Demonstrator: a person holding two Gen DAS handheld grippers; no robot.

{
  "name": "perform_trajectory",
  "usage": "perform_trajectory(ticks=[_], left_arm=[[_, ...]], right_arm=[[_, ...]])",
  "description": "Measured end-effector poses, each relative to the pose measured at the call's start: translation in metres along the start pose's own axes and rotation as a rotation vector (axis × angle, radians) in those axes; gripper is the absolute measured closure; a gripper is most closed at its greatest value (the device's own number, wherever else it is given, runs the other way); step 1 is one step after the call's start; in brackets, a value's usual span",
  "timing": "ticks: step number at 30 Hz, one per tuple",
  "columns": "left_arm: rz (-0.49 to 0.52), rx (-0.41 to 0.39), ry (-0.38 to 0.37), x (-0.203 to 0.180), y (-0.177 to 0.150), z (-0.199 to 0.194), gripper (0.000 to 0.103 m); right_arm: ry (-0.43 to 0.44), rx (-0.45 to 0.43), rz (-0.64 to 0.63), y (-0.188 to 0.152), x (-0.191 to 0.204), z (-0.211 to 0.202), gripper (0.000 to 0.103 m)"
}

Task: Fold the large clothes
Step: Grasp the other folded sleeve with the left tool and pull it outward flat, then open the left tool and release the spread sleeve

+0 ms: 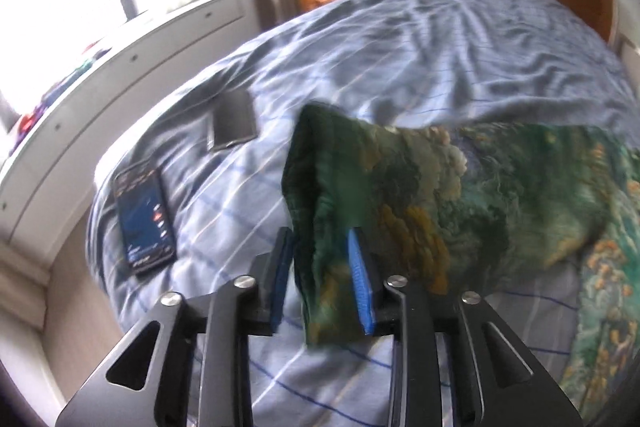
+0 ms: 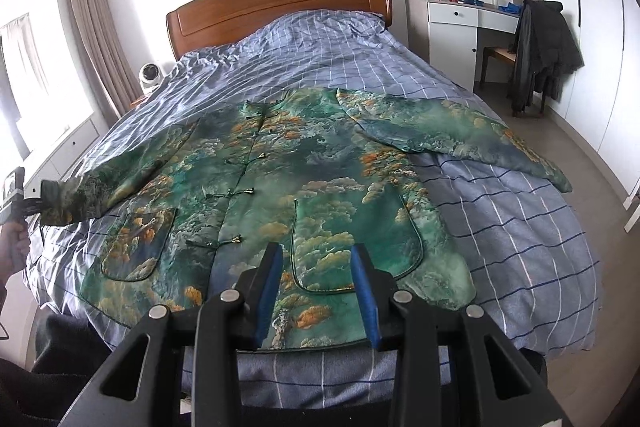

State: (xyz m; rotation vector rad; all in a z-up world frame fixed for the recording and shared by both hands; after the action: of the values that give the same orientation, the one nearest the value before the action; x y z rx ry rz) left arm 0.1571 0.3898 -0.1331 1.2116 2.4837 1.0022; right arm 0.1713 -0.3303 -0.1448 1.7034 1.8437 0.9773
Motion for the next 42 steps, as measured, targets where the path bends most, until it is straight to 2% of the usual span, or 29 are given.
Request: perform_trajectory(ticks=[1, 5, 7, 8, 10, 13, 15, 19, 27, 30, 33, 39, 42], left_arm=[[-0.016, 0.006, 0.004, 0.004, -0.003, 0.002, 0.058], [-0.029, 0.006, 0.005, 0.011, -0.021, -0.012, 0.044], [-0.025, -0.007, -0.008, 0.002, -0.033, -0.026, 0.028], [-0.024, -0.013, -0.019, -0.003, -0.037, -0.032, 0.024], [-0.011, -0.038, -0.077, -0.025, -0.052, -0.053, 0.012], [0.030, -0.063, -0.174, -0.066, -0.071, -0.082, 0.007], [0.050, -0.070, -0.228, -0.089, -0.080, -0.097, 0.004], [0.077, -0.071, -0.392, -0.140, -0.103, -0.129, 0.004], [0.228, -0.049, -0.547, -0.212, -0.155, -0.172, 0.004], [0.269, -0.054, -0.568, -0.224, -0.163, -0.178, 0.004], [0.329, -0.071, -0.572, -0.231, -0.169, -0.183, 0.004], [0.403, -0.038, -0.661, -0.237, -0.179, -0.194, 0.005], [0.405, -0.043, -0.641, -0.235, -0.180, -0.198, 0.003]], right_arm=[[-0.002, -0.002, 0.001, 0.000, -0.001, -0.001, 0.067], [-0.013, -0.004, -0.003, -0.002, -0.002, -0.002, 0.067], [-0.021, -0.005, -0.008, -0.002, -0.002, 0.000, 0.066], [-0.026, -0.007, -0.013, -0.002, -0.001, 0.001, 0.064], [-0.052, -0.018, -0.025, -0.002, -0.001, 0.003, 0.049], [-0.078, -0.020, -0.037, 0.000, 0.000, 0.005, 0.046], [-0.093, -0.011, -0.048, 0.003, 0.000, 0.006, 0.038], [-0.129, -0.020, -0.051, 0.007, -0.007, 0.002, 0.024], [-0.111, -0.045, 0.068, 0.005, -0.035, -0.006, 0.022], [-0.117, -0.035, 0.081, 0.003, -0.040, -0.007, 0.022], [-0.111, -0.064, 0.076, 0.003, -0.041, -0.011, 0.022], [-0.123, -0.149, 0.059, 0.008, -0.042, -0.021, 0.021], [-0.132, -0.175, 0.040, 0.011, -0.042, -0.022, 0.018]])
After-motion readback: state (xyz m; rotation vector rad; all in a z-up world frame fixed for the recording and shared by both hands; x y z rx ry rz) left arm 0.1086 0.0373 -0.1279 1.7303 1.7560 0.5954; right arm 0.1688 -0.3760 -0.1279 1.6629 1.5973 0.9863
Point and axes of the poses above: each gripper's, at about its wrist camera, not at the fingertips, and z roughly the way its jaws point, x to its left, y to its top, the point moved 4 cm from there along z, roughly the way its jaws point, and after that the axes turned 1 degree about -x, right-handed, at the moved point
